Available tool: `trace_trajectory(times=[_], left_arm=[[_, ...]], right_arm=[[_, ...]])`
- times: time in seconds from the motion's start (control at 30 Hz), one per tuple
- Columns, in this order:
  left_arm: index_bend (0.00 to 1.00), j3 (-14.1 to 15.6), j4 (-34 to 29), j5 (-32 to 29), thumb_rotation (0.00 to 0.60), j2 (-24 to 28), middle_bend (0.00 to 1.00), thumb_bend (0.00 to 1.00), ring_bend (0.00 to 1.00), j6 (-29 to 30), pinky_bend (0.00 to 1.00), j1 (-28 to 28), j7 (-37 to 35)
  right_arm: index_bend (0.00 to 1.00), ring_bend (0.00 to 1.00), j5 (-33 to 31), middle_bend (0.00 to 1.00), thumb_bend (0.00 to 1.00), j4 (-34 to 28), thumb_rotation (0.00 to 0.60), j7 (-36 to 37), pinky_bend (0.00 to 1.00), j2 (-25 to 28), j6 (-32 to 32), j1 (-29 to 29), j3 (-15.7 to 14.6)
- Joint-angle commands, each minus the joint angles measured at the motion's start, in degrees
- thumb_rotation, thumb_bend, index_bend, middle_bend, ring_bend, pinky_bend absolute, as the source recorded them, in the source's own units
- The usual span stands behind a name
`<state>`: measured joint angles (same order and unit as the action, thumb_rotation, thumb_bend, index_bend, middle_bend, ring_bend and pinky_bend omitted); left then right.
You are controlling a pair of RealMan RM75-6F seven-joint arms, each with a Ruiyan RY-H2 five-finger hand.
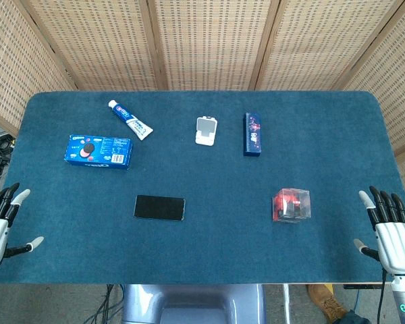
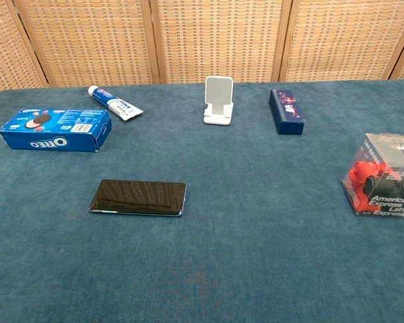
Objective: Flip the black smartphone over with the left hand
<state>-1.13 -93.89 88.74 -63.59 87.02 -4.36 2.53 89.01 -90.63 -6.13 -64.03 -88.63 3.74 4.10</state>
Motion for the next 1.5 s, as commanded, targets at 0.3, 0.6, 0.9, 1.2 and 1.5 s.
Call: trace_trajectory(times=[0.3, 0.6, 0.9, 1.2, 1.5], left_arm=[[0.00, -0.20, 0.45, -0.17, 0.600, -0.87, 0.00, 0.00, 0.00, -2.23, 0.00, -1.37, 0.84], [0.00, -3.04, -1.89, 0.99, 0.600, -2.98, 0.00, 0.00, 0.00, -16.81, 0.00, -12.92, 0.20], [0.00, -6.76, -3.35, -3.91, 0.600, -7.36, 0.00, 0.00, 0.00, -33.84, 0.00, -26.04, 6.39], [0.00, -9.11, 1.34, -15.20, 0.600, -17.84, 0.00, 0.00, 0.00, -43.49, 0.00, -35.46, 18.76], [0.11, -9.11, 8.92, -25.13, 0.600, -26.21, 0.00, 0.10, 0.00, -45.03, 0.00, -40.54, 25.25]], right_arm=[[0.06, 0.00, 0.38, 0.00, 0.00, -0.09, 0.600, -0.19, 0.00, 0.01, 0.19, 0.05, -0.30], [0.06, 0.00, -0.94, 0.00, 0.00, 0.43, 0.600, -0.31, 0.00, -0.13, 0.84, 0.28, 0.24], [0.06, 0.00, -1.43, 0.00, 0.00, 0.78, 0.600, -1.04, 0.00, -0.35, 0.74, 0.27, 0.49], [0.06, 0.00, -1.88, 0.00, 0.00, 0.66, 0.600, -1.07, 0.00, -0.20, 1.07, 0.22, 0.44], [0.06, 0.00, -2.86, 0.00, 0.00, 0.97, 0.600, -1.14, 0.00, -0.27, 1.90, 0.47, 0.70]])
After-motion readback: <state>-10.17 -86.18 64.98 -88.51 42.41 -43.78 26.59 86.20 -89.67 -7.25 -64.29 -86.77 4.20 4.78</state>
